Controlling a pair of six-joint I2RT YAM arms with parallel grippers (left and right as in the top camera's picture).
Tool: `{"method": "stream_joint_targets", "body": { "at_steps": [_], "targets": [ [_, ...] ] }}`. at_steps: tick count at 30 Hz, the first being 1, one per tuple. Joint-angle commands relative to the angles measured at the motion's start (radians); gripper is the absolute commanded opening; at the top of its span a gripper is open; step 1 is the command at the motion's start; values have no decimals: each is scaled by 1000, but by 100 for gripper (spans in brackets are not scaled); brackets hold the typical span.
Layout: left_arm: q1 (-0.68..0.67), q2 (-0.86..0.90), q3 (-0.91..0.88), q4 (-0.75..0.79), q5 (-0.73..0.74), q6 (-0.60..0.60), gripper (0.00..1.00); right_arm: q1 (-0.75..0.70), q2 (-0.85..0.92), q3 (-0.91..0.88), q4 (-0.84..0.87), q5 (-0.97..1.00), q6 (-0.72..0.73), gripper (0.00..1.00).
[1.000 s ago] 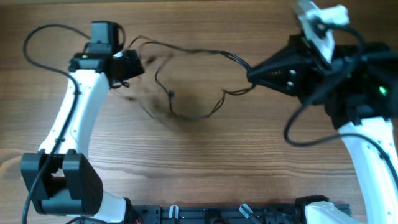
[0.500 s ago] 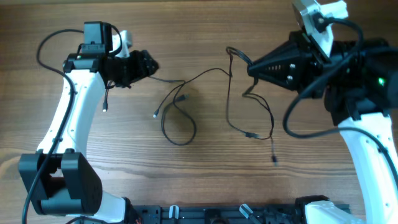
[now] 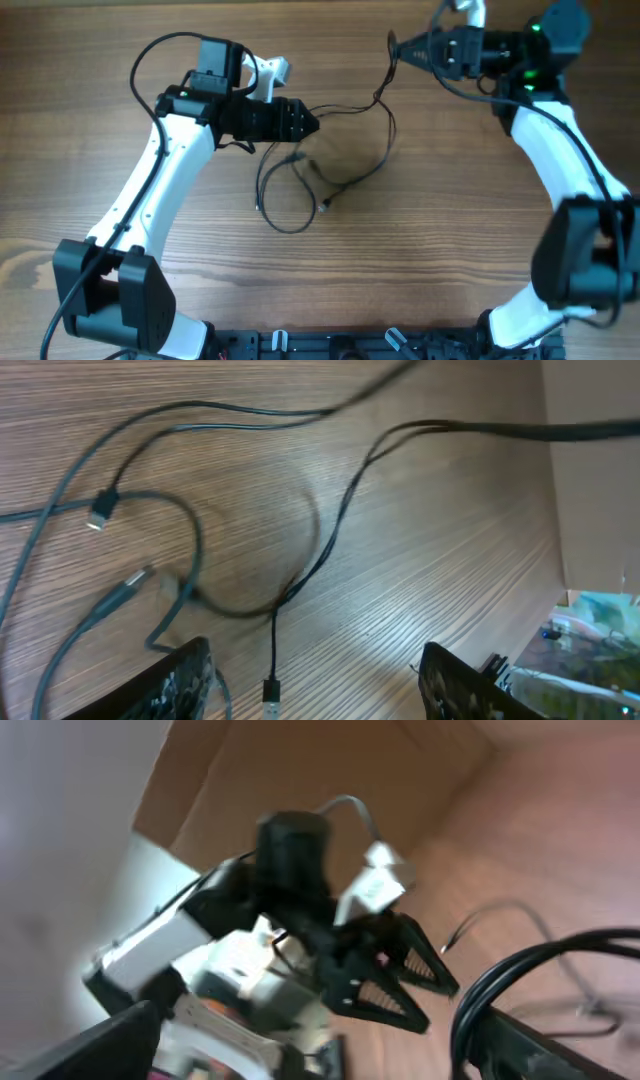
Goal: Untangle cables
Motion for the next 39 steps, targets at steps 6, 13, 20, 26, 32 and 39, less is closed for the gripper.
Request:
{"method": "stream_joint_targets", "body": {
  "at_steps": [6, 13, 20, 26, 32, 39],
  "targets": [
    [-30, -279, -7, 176, 97, -51, 70, 31, 127, -76, -142, 82, 127, 100],
    [-43, -489, -7, 243, 82, -83, 72, 272, 128, -98, -124, -64, -172, 99],
    [-43, -507, -7, 159, 71, -112, 71, 381, 176, -111, -203, 49, -192, 99],
    [-43, -507, -7, 129, 71, -135, 70, 349, 187, -120, -803, 438, -327, 100],
    [-43, -507, -7, 80, 22, -134, 71, 257, 187, -120, -1288, 1119, -258, 100],
    [-43, -507, -7, 13, -150, -134, 71, 231, 187, -120, -1443, 1186, -572, 100]
  ]
}}
